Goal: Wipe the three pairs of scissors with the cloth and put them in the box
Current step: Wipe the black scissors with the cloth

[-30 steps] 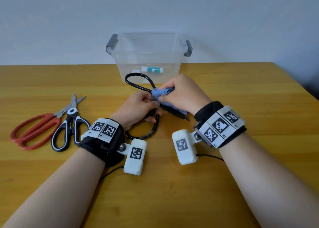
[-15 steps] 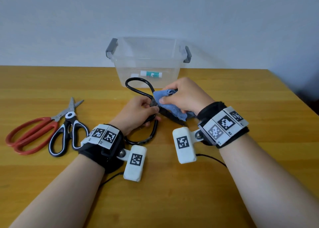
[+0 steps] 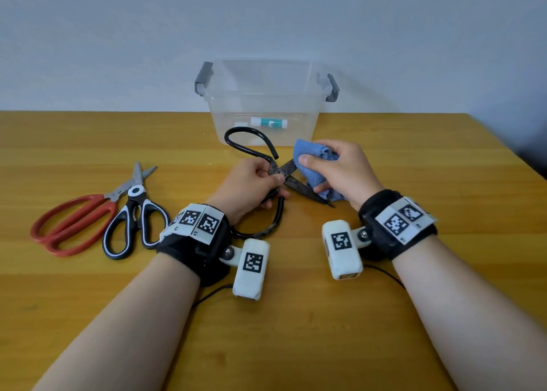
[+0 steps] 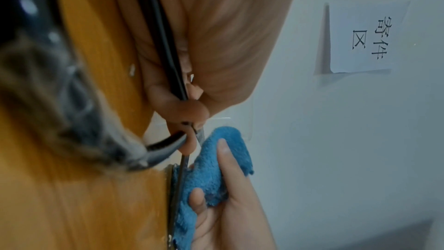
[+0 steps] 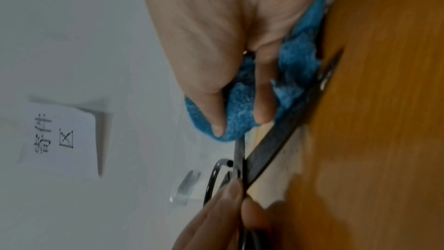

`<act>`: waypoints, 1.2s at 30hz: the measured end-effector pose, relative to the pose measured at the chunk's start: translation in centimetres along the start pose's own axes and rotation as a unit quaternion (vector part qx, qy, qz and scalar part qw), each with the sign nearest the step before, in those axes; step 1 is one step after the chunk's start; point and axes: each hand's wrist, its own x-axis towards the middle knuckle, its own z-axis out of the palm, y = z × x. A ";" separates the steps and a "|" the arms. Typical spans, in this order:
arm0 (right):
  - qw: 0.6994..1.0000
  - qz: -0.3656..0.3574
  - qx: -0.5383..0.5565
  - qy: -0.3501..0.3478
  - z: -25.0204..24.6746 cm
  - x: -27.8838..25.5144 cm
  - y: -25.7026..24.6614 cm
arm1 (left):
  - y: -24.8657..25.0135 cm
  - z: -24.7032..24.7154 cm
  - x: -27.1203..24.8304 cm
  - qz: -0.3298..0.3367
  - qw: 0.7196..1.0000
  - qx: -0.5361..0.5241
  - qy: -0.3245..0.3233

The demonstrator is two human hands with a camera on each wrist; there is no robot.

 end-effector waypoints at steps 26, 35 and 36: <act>0.988 -0.089 -0.112 0.060 1.2 1.7 0.6 | -0.9 0.1 0.9 0.000 1.000 0.002 -0.002; 0.974 -0.100 -0.199 -0.033 1.3 1.3 -0.7 | -0.9 0.1 0.8 0.005 1.000 0.001 -0.003; 0.973 -0.094 -0.212 -0.016 1.2 1.4 -0.6 | -0.9 0.2 0.8 0.004 1.000 0.001 -0.005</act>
